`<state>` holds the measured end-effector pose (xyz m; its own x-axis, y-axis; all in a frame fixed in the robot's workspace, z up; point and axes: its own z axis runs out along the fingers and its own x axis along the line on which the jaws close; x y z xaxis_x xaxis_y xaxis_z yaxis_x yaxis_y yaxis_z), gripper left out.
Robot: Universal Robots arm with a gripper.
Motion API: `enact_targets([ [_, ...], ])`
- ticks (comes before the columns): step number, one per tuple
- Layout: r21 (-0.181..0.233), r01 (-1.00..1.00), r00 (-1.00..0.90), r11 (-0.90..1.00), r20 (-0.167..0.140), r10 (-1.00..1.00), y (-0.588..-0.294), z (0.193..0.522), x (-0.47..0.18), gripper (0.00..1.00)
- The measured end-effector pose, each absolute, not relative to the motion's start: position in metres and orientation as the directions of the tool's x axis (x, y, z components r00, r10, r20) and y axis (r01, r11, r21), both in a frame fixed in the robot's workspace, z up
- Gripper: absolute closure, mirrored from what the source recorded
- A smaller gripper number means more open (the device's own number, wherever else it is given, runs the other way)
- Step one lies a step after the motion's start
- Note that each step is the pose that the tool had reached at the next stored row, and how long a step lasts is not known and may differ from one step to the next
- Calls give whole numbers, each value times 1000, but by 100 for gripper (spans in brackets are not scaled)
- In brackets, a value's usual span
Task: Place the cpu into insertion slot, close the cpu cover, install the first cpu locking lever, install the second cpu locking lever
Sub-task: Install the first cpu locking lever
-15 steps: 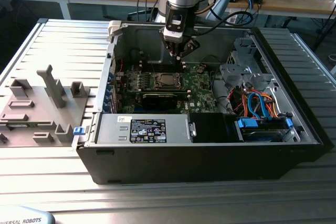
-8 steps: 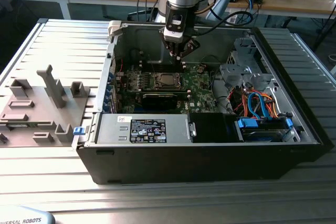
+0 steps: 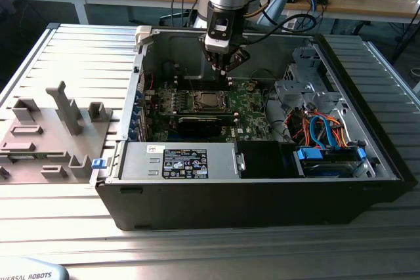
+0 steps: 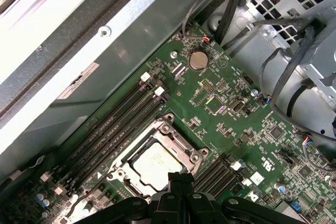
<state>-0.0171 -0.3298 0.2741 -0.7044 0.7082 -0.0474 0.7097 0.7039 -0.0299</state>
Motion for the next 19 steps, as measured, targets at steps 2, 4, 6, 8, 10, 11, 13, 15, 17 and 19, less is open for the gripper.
enact_targets([
  [2,-30,709,-706,705,-47,707,-330,274,-17,89],
  [4,-30,707,-707,706,-47,706,-330,274,-17,89],
  [6,-30,706,-708,707,-47,705,-330,274,-17,89],
  [8,-30,705,-709,708,-47,704,-330,274,-17,89],
  [10,-30,704,-710,710,-47,702,-330,274,-17,89],
  [11,-30,703,-711,711,-47,701,-330,274,-17,89],
  [13,-30,702,-712,712,-47,700,-330,274,-17,89],
  [15,-30,700,-714,714,-47,698,-330,274,-17,89],
  [17,-30,698,-716,715,-47,697,-330,274,-17,89],
  [19,-30,697,-717,717,-47,695,-330,274,-17,89],
])
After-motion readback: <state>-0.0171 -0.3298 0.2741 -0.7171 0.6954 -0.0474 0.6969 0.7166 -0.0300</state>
